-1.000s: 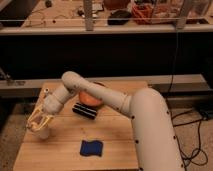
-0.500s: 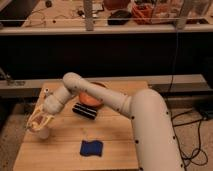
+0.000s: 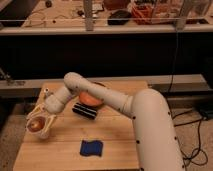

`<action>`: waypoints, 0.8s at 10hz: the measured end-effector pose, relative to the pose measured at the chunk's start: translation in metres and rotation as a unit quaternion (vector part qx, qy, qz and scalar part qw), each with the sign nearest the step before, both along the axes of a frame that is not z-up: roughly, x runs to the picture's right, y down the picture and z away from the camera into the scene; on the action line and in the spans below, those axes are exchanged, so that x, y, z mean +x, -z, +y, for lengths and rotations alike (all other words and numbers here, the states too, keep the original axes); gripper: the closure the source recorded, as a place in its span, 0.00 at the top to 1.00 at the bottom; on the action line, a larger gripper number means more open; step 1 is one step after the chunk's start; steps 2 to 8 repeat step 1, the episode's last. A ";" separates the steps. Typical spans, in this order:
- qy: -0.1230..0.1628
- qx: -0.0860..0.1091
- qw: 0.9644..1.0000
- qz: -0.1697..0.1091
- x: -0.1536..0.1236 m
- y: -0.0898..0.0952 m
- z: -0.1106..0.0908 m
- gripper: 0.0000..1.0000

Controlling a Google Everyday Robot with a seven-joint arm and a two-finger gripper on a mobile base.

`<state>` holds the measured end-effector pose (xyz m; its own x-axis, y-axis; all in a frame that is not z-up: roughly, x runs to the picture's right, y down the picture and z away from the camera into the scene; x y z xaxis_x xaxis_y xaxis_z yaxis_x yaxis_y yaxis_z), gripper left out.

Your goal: Place the pepper in the ceramic cup

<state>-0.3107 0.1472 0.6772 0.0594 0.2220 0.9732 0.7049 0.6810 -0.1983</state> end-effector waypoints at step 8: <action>-0.006 0.011 1.000 0.007 0.003 0.000 -0.001 0.80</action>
